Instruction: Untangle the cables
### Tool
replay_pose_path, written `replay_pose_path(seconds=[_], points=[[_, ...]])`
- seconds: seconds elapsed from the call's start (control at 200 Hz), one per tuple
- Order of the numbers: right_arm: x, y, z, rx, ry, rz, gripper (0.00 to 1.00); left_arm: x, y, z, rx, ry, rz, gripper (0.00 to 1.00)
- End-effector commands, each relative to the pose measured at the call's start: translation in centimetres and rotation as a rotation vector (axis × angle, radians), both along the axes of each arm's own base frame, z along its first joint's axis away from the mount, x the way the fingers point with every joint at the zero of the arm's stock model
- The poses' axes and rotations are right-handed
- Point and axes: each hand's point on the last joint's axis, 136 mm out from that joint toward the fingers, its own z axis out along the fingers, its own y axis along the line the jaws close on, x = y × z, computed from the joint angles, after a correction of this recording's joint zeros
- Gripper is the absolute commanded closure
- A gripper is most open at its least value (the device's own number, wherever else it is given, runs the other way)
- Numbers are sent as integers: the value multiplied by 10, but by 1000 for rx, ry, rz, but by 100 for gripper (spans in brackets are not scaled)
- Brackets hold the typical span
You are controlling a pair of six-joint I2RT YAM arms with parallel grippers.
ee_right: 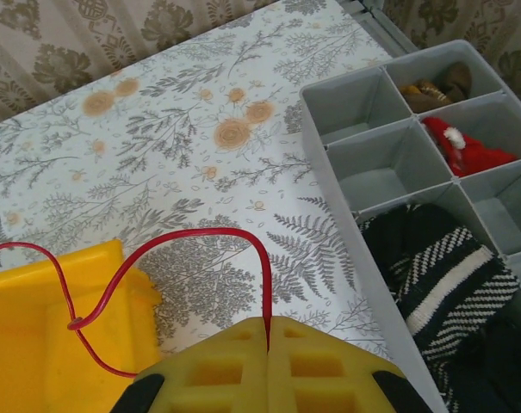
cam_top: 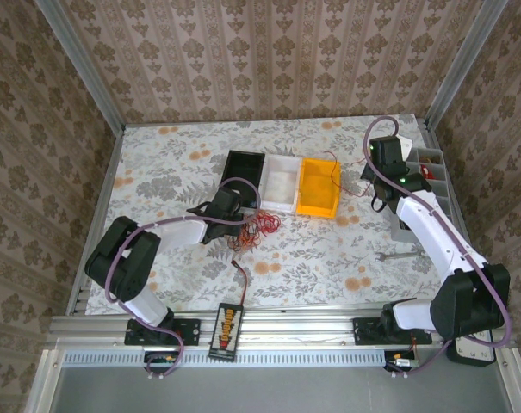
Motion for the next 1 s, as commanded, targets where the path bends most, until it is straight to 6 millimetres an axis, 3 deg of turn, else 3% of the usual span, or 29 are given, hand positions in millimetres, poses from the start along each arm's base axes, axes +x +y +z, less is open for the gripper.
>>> replay_pose_path(seconds=[0.0, 0.38, 0.405, 0.9, 0.995], points=[[-1, 0, 12, -37, 8, 8, 100, -1, -3, -1, 16, 11, -12, 100], [0, 29, 25, -95, 104, 133, 100, -3, -7, -6, 34, 22, -31, 100], [3, 32, 16, -100, 137, 140, 100, -4, -7, -7, 35, 24, -33, 100], [39, 91, -31, -96, 262, 251, 100, -10, -5, -11, 64, 27, -37, 100], [46, 103, -47, -114, 300, 277, 100, -12, -4, -13, 68, 34, -37, 100]])
